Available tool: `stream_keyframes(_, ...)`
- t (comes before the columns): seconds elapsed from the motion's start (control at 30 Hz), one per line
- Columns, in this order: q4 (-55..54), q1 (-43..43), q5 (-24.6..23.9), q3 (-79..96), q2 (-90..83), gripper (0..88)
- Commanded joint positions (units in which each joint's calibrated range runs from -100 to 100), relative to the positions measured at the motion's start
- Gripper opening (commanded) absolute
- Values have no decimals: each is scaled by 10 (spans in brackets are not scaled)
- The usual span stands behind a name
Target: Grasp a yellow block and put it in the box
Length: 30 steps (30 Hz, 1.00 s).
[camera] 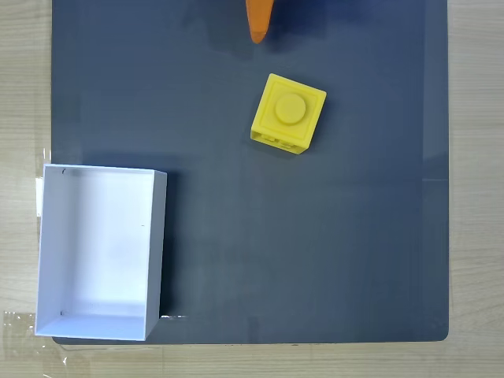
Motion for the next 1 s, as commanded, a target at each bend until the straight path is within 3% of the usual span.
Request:
stream_keyframes(0.0,0,6,-1,-1,-2,29)
stream_keyframes(0.97,-1,5,1,-4,0,33)
